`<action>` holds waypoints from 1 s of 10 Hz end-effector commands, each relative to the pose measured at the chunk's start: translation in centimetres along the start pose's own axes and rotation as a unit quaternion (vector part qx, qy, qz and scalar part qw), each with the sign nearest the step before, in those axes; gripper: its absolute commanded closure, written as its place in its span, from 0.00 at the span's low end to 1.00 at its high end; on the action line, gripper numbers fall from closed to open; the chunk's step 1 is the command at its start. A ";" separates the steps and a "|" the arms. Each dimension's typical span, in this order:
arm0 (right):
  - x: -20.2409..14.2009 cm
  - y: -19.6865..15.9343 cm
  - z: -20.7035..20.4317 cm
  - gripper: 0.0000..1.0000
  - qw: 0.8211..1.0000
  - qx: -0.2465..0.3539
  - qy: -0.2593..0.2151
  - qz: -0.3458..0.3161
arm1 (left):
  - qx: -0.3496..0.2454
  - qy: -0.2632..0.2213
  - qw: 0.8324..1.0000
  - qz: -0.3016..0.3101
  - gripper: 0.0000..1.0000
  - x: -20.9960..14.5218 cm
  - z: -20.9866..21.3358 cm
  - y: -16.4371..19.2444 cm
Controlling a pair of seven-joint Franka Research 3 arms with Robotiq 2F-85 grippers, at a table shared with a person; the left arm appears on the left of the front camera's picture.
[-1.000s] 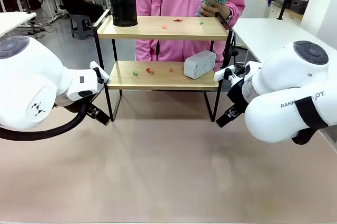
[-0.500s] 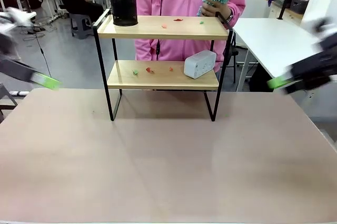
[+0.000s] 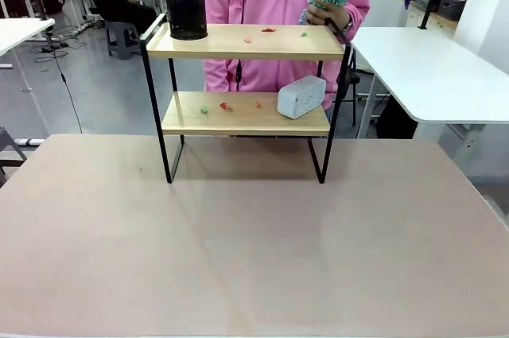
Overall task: Clean the shelf.
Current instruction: Pick up the Duster from the human.
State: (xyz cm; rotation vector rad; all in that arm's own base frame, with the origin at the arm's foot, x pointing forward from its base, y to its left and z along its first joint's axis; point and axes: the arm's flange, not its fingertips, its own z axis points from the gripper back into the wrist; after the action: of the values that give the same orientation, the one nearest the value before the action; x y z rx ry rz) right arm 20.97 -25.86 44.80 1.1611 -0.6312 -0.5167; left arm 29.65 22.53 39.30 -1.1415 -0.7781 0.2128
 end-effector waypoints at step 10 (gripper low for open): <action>-2.0 2.6 -1.2 0.00 0.996 -0.004 0.076 0.044 | -0.006 0.044 0.996 -0.073 0.00 -0.3 1.4 -2.7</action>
State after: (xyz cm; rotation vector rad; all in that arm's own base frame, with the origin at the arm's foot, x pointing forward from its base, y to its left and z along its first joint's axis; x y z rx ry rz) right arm 20.54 -23.03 46.43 1.1479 -0.5449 -0.3623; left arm 27.86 22.17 41.87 -1.0863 -0.7569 0.0554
